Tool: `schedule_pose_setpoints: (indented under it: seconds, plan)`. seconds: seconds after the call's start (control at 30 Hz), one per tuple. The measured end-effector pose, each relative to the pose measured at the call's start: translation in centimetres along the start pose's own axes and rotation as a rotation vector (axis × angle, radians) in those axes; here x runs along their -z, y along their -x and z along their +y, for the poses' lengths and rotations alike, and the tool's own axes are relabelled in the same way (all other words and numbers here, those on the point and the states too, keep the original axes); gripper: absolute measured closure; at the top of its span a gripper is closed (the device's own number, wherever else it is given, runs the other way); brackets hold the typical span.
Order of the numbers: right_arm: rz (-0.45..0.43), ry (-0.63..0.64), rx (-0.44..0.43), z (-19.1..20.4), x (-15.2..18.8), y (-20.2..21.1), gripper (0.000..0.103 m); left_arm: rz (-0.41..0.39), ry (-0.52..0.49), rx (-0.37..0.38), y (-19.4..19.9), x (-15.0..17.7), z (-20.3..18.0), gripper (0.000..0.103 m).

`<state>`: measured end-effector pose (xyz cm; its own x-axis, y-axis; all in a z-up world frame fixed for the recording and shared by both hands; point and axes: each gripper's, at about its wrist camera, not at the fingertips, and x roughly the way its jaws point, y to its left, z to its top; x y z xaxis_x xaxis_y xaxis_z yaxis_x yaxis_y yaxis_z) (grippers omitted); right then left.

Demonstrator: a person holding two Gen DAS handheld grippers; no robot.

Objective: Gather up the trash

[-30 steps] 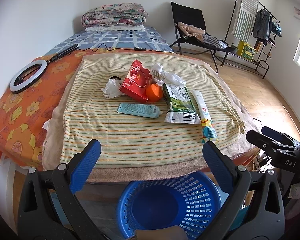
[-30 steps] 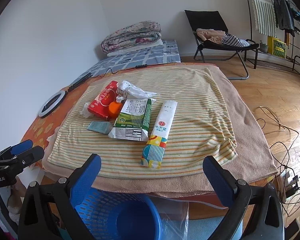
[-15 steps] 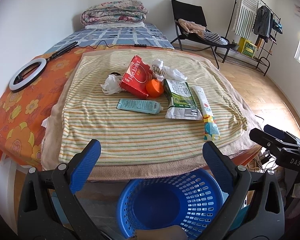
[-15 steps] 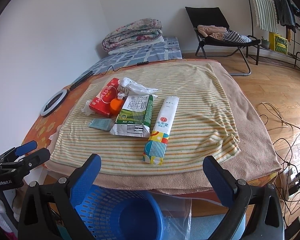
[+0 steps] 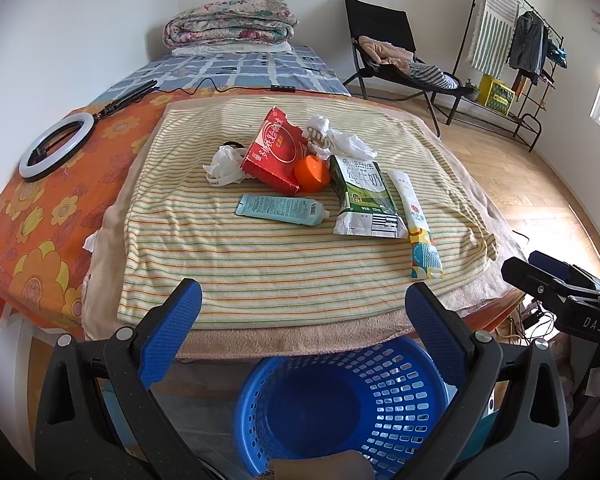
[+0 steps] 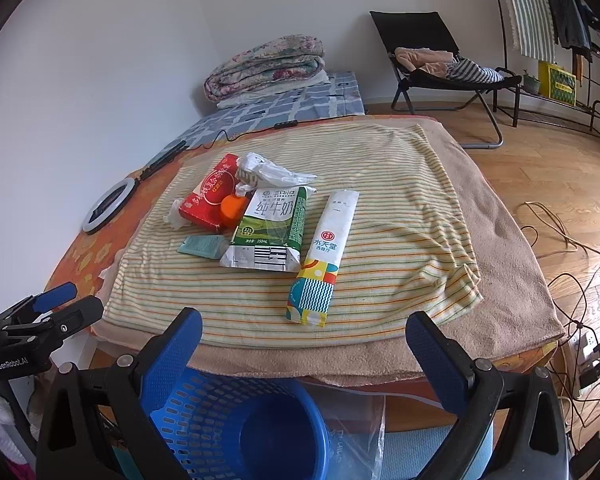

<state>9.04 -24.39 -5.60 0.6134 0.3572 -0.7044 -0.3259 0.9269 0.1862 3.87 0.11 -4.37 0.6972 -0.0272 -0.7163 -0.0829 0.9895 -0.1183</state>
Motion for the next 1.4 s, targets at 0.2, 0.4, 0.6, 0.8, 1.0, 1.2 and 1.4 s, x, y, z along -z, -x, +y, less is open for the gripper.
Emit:
schedule_pose_setpoints:
  seconds: [0.2, 0.4, 0.6, 0.8, 1.0, 1.2, 1.4]
  plan:
    - [0.004, 0.001, 0.001, 0.0, 0.0, 0.0, 0.000, 0.001, 0.001, 0.001, 0.0, 0.0, 0.0, 0.000]
    - [0.013, -0.011, -0.005, -0.1, 0.1, -0.1, 0.000, 0.000, 0.001, 0.001, 0.0, 0.0, 0.0, 0.000]
    - [0.019, -0.034, -0.010, -0.6, 0.0, -0.2, 0.000, 0.001, 0.000, 0.000, 0.0, -0.1, 0.1, 0.000]
    - [0.019, -0.030, -0.003, -0.6, 0.1, -0.3, 0.000, 0.004, 0.003, -0.002, -0.1, 0.0, 0.2, 0.000]
    - [0.021, -0.031, 0.001, -0.7, 0.2, -0.3, 0.000, 0.007, 0.003, -0.005, -0.3, 0.3, 0.5, 0.000]
    - [0.024, -0.027, 0.017, -0.9, 0.2, -0.4, 0.000, 0.014, 0.011, -0.009, -0.7, 0.8, 1.3, 0.000]
    - [0.005, -0.006, 0.062, -0.9, 0.0, -0.2, 0.000, 0.032, 0.024, 0.025, 0.1, 0.0, 2.1, 0.000]
